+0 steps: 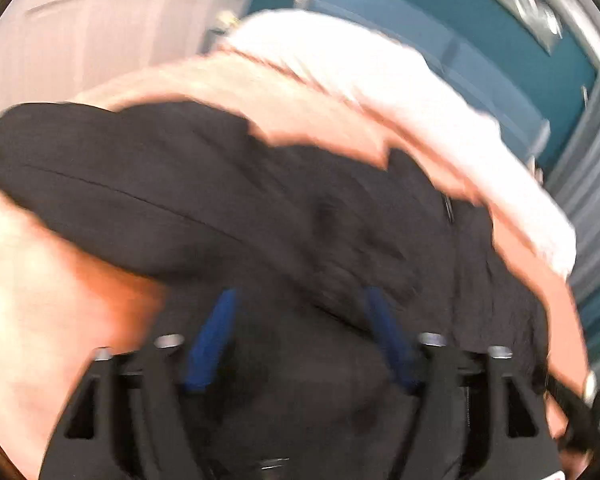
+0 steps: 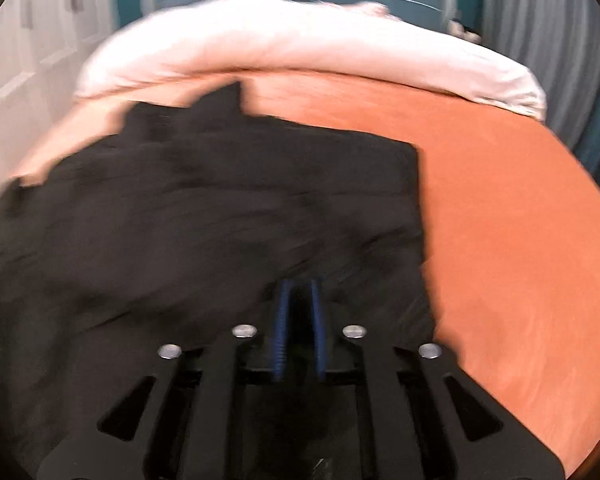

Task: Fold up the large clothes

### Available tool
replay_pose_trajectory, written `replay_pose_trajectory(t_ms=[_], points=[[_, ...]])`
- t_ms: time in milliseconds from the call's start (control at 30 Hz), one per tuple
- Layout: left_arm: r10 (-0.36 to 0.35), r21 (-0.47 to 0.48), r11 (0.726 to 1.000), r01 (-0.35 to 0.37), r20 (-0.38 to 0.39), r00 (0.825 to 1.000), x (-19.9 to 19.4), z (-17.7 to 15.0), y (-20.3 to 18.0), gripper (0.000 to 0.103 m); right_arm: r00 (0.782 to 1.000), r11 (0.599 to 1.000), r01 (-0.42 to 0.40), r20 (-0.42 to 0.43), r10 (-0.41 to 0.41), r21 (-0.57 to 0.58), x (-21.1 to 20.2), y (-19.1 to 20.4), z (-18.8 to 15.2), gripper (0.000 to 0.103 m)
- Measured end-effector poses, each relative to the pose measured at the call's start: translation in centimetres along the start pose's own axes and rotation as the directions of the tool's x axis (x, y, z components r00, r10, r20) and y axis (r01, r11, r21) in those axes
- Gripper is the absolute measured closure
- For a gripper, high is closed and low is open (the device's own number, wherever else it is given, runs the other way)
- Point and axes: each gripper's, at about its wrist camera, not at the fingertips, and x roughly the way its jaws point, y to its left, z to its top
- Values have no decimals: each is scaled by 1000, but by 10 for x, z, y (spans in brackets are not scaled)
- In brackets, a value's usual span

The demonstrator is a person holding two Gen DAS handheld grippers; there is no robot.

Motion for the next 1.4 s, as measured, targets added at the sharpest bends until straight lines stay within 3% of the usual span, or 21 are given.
replay_pose_trajectory(t_ms=[67, 167, 233, 333, 433, 467, 533, 567, 633, 667, 700, 733, 900, 967, 1033, 1133, 1233, 1267, 1300, 1333, 1400], points=[[58, -55, 997, -54, 56, 997, -24, 22, 46, 18, 999, 998, -50, 4, 50, -44, -25, 25, -19, 61], [195, -169, 969, -183, 58, 979, -41, 60, 135, 18, 996, 990, -90, -31, 87, -112, -48, 70, -56, 59], [248, -279, 932, -231, 24, 969, -42, 83, 198, 18, 994, 984, -103, -40, 98, -145, -54, 95, -75, 58], [277, -450, 854, -262, -34, 960, -34, 104, 280, 18, 999, 978, -35, -3, 35, -204, -47, 120, -99, 50], [260, -496, 825, -272, -93, 961, -14, 111, 319, 18, 1000, 975, 3, 30, 4, -220, -39, 127, -104, 47], [256, -494, 824, -278, -114, 960, -8, 111, 324, 18, 1000, 977, -1, 27, 7, -214, -37, 125, -105, 46], [297, -438, 849, -296, -68, 953, -6, 116, 318, 19, 999, 981, -29, 12, 32, -190, -32, 120, -105, 44], [268, -414, 869, -272, -68, 961, 0, 121, 313, 22, 999, 983, -46, 7, 48, -175, -32, 116, -106, 43], [206, -394, 893, -217, -70, 976, 3, 127, 304, 68, 998, 985, -67, 1, 68, -156, -32, 112, -107, 43], [197, -385, 900, -206, -63, 978, 2, 133, 296, 75, 997, 986, -75, 1, 76, -149, -31, 110, -107, 42], [168, -367, 915, -168, -31, 985, -4, 140, 283, 90, 997, 986, -79, 2, 80, -144, -32, 110, -108, 42], [139, -348, 928, -132, -5, 990, -9, 148, 271, 95, 997, 987, -81, 4, 82, -141, -33, 110, -109, 42], [-2, -57, 998, 11, 142, 990, -70, 188, 134, 99, 994, 988, -103, 9, 105, -117, -33, 107, -110, 42], [-95, 61, 995, 85, 182, 979, -92, 190, 66, 99, 993, 988, -112, 10, 114, -110, -33, 105, -109, 42], [-240, 194, 960, 203, 192, 952, -117, 181, -22, 99, 992, 987, -121, 11, 123, -103, -34, 103, -109, 42], [-376, 286, 898, 334, 104, 921, -118, 148, -114, 97, 989, 986, -143, 13, 144, -83, -36, 100, -108, 42], [-414, 319, 853, 412, -68, 908, -80, 85, -198, 85, 985, 984, -171, 32, 172, -43, -46, 91, -107, 41], [-411, 308, 846, 435, -142, 900, -59, 57, -216, 77, 982, 982, -185, 38, 186, -25, -51, 87, -107, 38], [-411, 296, 843, 450, -189, 892, -48, 39, -225, 55, 977, 978, -210, 49, 210, 9, -58, 79, -108, 36], [-394, 272, 849, 453, -246, 886, -29, 12, -233, 44, 972, 972, -231, 63, 228, 46, -65, 69, -111, 32], [-311, 273, 878, 393, -299, 902, 10, -31, -238, 45, 967, 961, -253, 70, 247, 109, -76, 48, -116, 29]])
